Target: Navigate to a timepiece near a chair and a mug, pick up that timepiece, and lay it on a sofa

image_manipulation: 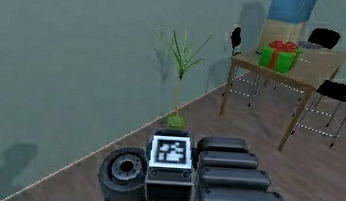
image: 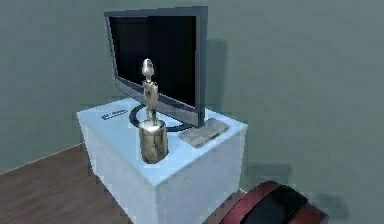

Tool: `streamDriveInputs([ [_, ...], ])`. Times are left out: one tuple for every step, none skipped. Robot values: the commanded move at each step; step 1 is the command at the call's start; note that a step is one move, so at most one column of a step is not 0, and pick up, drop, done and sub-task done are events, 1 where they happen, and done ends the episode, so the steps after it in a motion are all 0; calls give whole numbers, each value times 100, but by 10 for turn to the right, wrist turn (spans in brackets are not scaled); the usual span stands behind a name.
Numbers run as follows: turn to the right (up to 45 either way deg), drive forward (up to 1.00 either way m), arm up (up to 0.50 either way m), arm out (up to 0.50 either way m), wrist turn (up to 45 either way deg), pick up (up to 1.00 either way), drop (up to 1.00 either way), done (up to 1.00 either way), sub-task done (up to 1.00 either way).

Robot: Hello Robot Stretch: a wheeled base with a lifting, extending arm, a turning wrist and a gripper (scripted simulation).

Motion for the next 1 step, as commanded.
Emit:
streamDriveInputs([
  [0,20,0,0,0,0,0,0,0],
])
